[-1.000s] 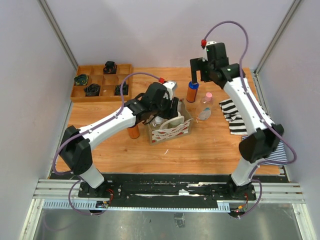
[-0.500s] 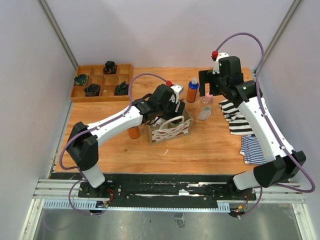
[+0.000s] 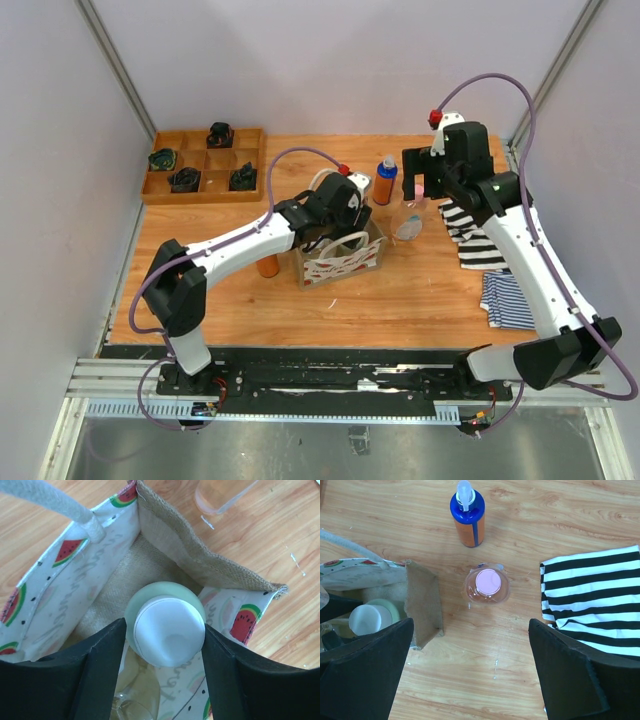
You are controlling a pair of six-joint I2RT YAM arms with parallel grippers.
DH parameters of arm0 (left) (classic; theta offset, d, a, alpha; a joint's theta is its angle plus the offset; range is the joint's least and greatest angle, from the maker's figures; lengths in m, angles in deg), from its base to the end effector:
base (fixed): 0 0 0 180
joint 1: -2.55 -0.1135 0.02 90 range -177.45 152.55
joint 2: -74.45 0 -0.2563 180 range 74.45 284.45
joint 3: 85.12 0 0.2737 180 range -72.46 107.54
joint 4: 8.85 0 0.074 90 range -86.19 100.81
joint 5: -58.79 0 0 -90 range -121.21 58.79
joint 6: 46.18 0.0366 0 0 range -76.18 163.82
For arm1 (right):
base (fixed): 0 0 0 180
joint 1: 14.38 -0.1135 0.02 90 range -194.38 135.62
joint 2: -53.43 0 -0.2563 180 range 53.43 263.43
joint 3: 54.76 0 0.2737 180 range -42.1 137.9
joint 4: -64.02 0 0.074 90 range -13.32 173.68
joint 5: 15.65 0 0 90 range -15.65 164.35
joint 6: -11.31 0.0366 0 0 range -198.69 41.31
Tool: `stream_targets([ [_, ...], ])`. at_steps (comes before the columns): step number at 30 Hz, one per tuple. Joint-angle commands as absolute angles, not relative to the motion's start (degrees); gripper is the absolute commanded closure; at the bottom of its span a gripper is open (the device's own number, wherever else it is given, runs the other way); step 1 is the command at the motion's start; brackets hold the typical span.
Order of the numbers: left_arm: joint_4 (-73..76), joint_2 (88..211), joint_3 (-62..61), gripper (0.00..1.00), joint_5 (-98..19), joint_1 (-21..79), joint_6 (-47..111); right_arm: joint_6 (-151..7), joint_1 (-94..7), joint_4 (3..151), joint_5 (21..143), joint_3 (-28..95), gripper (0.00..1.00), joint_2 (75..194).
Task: Take the personal care products out of the canvas bag
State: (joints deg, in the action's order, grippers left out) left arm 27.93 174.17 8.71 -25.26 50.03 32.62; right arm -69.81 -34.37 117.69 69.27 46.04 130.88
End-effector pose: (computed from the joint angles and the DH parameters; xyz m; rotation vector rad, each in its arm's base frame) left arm 0.2844 -0.3046 0.2632 0.6790 2.2438 -0.3971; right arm 0.2933 0.1033 0.4164 -0.1504 2.0993 0.2105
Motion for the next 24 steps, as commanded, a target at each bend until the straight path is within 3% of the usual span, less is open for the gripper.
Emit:
stream_targets([
  [1,26.18,174.69,11.05,0.38,-21.56,50.54,33.88,-69.11,-34.86,117.54,68.45,44.88,0.01,128.97],
  [6,24.20,174.47,11.27,0.50,-22.01,50.54,33.89,-69.11,-34.86,117.54,68.06,44.05,0.01,128.42],
  [11,26.84,174.73,14.71,0.82,-20.98,50.54,35.31,-69.38,-34.69,117.55,67.58,43.79,0.01,127.56],
  [15,31.33,173.96,21.54,0.97,-17.74,50.54,36.18,-69.32,-34.59,117.54,67.54,43.60,0.02,127.11],
  [24,46.47,175.74,46.28,1.00,-3.15,50.54,37.95,-68.97,-35.44,117.54,75.52,43.37,0.02,126.36],
])
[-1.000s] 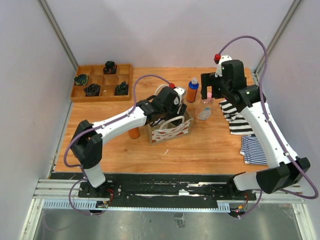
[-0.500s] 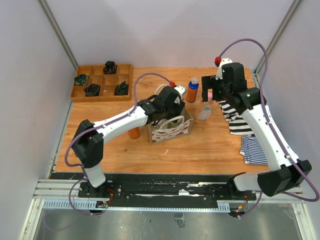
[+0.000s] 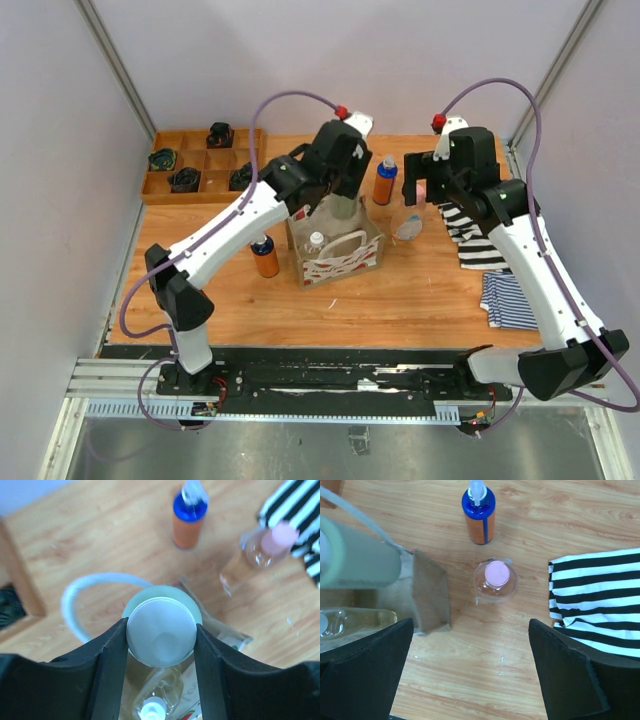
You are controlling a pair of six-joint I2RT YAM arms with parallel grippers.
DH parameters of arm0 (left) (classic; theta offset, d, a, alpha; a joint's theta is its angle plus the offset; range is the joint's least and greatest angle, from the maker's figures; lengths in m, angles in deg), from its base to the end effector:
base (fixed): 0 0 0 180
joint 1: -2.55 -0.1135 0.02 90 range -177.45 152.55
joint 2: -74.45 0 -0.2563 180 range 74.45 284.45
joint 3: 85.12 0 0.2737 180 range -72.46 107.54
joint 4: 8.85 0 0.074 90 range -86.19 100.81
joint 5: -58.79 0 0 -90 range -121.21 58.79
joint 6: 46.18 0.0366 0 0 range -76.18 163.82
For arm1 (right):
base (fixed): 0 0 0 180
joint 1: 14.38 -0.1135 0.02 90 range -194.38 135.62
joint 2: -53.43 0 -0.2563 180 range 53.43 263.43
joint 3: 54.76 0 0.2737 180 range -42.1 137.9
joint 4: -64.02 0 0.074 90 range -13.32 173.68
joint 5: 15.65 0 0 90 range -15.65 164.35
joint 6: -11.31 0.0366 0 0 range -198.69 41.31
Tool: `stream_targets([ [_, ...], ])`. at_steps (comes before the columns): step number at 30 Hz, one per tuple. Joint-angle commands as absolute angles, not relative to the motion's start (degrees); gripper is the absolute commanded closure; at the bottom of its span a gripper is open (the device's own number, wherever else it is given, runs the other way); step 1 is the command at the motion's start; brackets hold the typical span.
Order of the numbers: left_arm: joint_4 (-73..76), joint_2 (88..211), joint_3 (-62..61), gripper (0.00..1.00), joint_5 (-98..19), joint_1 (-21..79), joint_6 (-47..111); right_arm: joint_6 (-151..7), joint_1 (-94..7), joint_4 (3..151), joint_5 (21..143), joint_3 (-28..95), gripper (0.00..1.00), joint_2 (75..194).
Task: Take the personal care products out of the canvas bag
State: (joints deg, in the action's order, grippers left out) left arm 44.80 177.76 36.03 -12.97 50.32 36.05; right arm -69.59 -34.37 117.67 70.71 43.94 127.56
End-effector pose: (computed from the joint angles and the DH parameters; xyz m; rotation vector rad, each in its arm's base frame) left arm 0.2960 -0.3090 0.3831 0.5721 2.0905 -0.2081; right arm 0.2784 0.0988 0.4201 -0.1591 2.0803 0.2439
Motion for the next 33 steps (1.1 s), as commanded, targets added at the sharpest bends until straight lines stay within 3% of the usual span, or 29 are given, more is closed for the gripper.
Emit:
stream_targets([
  [1,47.39,175.65,48.08,1.00,-1.48,50.54,38.09,-69.17,-36.06,117.73,75.87,43.46,0.01,126.37],
  [11,54.69,172.45,55.78,0.99,14.96,49.05,34.83,-70.62,-52.27,116.22,78.31,46.49,0.01,131.61],
  [26,46.62,151.18,15.81,1.00,15.45,39.58,19.92,-71.03,-63.40,118.60,79.87,53.01,0.01,150.04],
  [28,45.98,149.98,12.56,0.99,14.69,39.55,19.05,-70.92,-64.20,118.17,79.58,53.28,0.06,150.92],
  [30,44.83,148.74,9.22,0.99,13.72,39.57,17.94,-70.15,-64.67,118.13,78.25,53.92,0.17,151.90],
  [33,41.63,146.35,3.64,0.99,11.74,39.55,15.99,-69.74,-65.02,118.09,76.91,54.32,0.23,152.70],
])
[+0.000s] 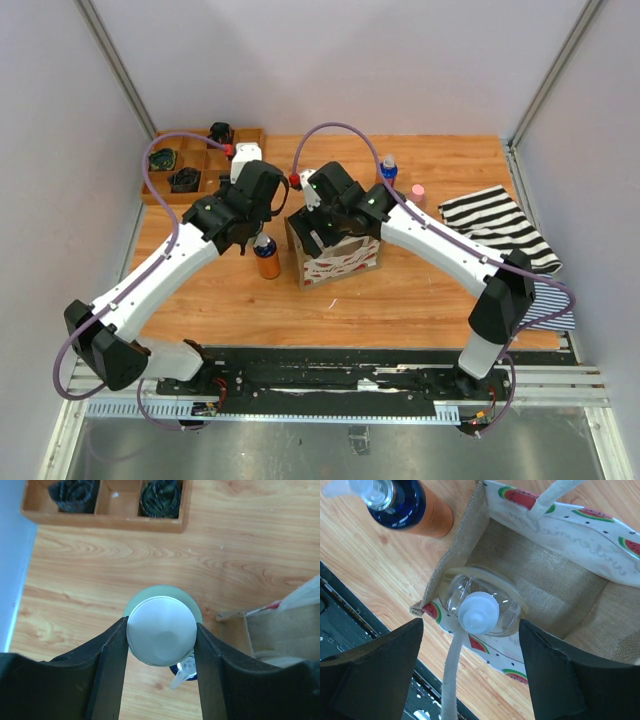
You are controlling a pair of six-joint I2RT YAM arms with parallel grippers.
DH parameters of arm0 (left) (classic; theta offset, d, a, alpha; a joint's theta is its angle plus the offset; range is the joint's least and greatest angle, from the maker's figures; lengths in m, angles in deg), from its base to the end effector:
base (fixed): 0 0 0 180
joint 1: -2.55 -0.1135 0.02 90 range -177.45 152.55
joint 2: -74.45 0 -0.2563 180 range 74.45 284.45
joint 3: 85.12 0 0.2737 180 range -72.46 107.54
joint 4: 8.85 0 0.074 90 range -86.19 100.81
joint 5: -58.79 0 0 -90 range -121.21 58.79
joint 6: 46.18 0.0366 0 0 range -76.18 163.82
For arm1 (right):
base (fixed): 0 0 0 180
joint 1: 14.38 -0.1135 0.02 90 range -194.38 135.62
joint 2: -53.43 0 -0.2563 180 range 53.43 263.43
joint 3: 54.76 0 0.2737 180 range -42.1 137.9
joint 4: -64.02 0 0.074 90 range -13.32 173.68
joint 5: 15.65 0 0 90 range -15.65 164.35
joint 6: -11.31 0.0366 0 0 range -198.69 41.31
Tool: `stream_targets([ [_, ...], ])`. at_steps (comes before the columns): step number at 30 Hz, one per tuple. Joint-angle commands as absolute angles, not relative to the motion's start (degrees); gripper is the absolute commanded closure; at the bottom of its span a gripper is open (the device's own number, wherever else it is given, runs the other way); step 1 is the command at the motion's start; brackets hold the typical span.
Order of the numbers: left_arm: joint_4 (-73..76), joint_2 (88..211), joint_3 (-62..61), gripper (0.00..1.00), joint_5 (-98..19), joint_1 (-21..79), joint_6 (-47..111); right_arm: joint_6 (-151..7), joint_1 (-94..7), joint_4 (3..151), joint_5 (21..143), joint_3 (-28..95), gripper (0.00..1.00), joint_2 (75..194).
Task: Take the personal care products out of the canvas bag
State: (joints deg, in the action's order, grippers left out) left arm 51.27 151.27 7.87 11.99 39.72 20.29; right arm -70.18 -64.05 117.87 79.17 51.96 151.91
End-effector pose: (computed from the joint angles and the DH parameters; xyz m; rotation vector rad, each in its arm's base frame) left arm 0.2517 -0.1594 0.3694 -0.1007 2.1099 0.2644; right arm 0.2604 0.3115 0.3273 -0.8978 2.2718 0.5743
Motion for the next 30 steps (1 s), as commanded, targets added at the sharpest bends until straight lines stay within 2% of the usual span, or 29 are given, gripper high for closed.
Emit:
stream_targets([
  [1,40.02,144.97,1.60,1.00,11.27,39.55,15.62,-69.87,-65.19,118.01,76.49,54.32,0.23,152.86],
  [7,35.84,143.45,-7.68,0.99,12.01,39.32,13.01,-70.07,-65.27,117.90,75.30,54.73,0.32,153.65],
  [15,31.91,142.55,-14.86,0.98,12.47,38.94,11.21,-70.34,-65.27,117.31,75.65,54.66,0.37,155.04],
  [17,31.47,142.28,-15.54,0.91,12.66,38.77,11.24,-70.53,-65.27,117.16,75.91,54.76,0.39,155.52],
  [22,30.55,142.34,-16.62,0.64,12.72,38.16,12.42,-70.61,-65.29,117.64,76.27,55.24,0.43,156.57],
  [26,30.89,142.52,-16.32,0.44,12.91,37.63,12.71,-70.61,-65.36,118.31,75.34,55.82,0.63,157.06],
  [30,30.37,141.39,-16.07,0.34,12.40,37.45,13.18,-71.12,-65.53,118.84,75.00,57.09,0.79,156.60],
])
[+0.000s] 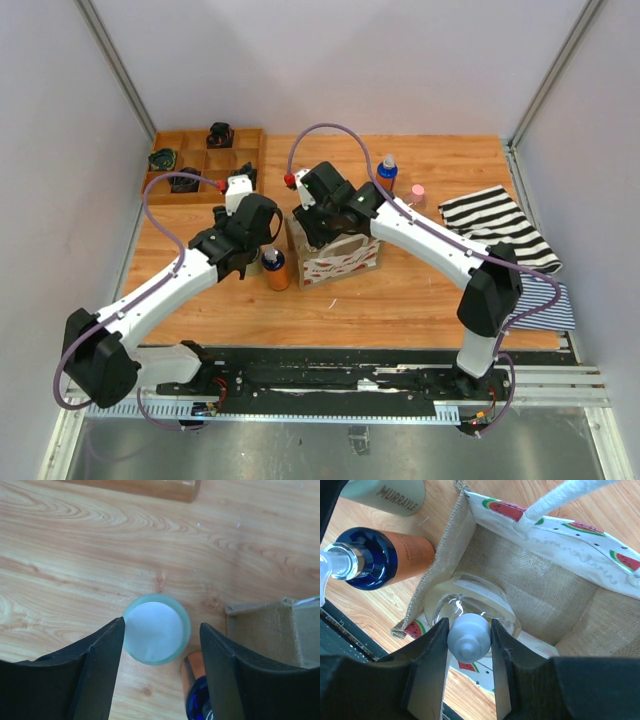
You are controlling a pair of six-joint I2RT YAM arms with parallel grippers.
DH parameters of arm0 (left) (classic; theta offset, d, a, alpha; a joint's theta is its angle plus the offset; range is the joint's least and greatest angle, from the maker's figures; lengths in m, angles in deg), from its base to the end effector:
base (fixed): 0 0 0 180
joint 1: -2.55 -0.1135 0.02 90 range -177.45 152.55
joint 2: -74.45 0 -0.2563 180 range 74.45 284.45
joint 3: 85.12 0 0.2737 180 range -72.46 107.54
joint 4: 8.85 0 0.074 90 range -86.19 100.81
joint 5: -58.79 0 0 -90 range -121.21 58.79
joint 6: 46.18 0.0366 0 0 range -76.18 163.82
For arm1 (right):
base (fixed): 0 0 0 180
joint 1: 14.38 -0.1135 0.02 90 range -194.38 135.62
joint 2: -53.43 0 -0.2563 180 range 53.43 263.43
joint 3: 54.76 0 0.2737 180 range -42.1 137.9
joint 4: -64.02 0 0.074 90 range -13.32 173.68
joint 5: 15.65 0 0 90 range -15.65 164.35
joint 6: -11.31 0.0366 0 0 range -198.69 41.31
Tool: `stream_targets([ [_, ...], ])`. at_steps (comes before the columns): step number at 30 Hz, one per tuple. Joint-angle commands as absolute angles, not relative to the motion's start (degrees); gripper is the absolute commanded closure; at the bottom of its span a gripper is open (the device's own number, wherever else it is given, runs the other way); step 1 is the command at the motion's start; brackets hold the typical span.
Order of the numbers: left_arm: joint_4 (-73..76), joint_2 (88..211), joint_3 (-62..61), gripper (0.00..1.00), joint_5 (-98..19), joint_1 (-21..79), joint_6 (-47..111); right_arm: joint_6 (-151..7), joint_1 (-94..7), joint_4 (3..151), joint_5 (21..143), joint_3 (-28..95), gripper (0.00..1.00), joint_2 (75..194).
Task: Take the personal care products out of the canvas bag
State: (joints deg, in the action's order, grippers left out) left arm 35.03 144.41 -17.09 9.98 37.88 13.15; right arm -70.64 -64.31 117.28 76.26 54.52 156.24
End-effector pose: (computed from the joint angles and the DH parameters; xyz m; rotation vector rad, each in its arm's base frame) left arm 0.2395 -0.1402 0.2723 -0.2373 2.1342 0.1997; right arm 0.2723 0.3256 0.3137 -0.8907 2.2824 0.5060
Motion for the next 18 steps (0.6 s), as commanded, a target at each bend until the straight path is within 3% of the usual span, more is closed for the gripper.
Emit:
stream_targets([
  [1,30.40,141.21,-15.81,0.31,12.40,37.44,13.34,-71.29,-65.60,119.30,74.56,57.64,0.80,156.42],
  [18,32.23,138.75,-13.77,0.25,12.81,37.38,14.91,-72.62,-60.83,125.61,59.41,76.77,0.80,147.55],
])
